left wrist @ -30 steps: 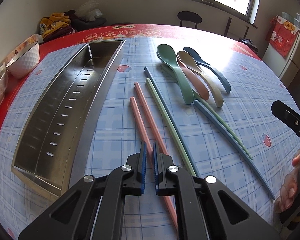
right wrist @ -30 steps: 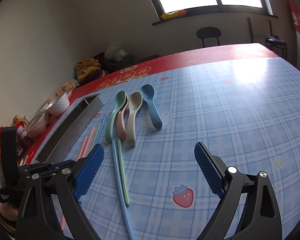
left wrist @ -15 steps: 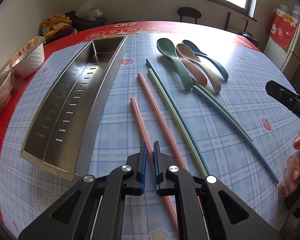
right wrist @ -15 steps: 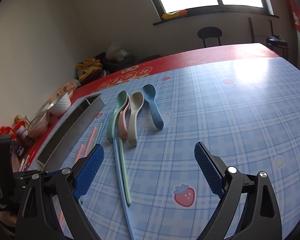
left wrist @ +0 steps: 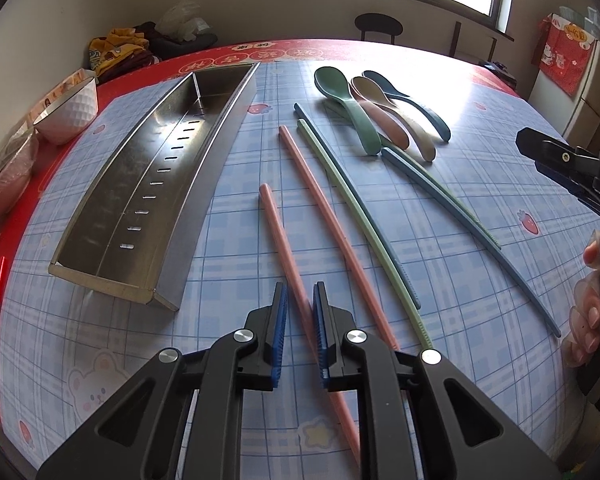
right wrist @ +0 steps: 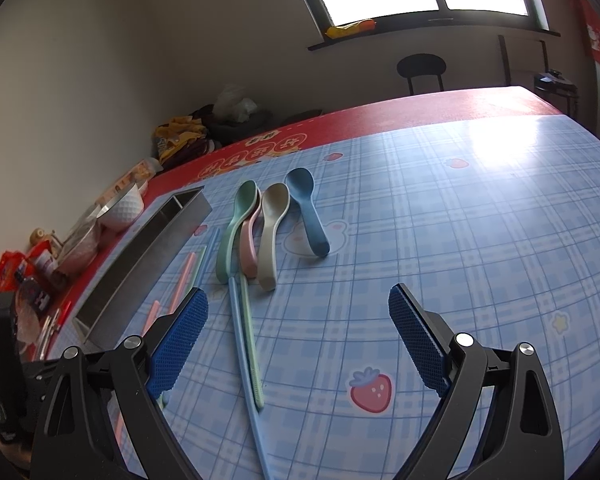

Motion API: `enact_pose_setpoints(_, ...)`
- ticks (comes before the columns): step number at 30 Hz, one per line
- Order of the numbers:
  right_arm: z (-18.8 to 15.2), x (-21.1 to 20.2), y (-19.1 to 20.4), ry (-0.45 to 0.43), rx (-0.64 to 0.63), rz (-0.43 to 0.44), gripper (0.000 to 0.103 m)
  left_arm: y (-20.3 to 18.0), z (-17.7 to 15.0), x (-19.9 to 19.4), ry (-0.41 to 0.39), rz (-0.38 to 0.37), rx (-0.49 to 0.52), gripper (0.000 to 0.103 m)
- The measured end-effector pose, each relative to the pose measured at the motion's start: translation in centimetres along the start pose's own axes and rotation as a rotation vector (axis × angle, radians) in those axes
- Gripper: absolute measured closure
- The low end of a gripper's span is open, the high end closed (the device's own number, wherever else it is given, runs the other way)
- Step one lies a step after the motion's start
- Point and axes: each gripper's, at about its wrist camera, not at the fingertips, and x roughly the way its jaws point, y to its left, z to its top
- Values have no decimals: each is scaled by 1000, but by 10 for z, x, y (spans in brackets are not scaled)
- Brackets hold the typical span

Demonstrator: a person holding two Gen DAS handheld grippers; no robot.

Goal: Organize utensils
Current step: 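Lift the pink chopstick with the left tool while the right tool grasps the beige spoon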

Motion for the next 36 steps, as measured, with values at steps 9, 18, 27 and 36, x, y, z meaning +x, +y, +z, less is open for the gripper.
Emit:
enact_pose_setpoints(9,0,5,0,9,3,10,14,2,-7,-2,-60,-18,-9,91)
enact_pose_setpoints(18,1,9,-5,15,15,22,14,19,-8,-3,-71,-108,-84,97)
enact_pose_setpoints(27,1,14,-2,49,-9,90,15,22,-10,-11,-120,-148,-95,97)
enact_pose_setpoints(36,8,38,5,200,-32,92,54,38,-15,-22,-193,-220,-169,97)
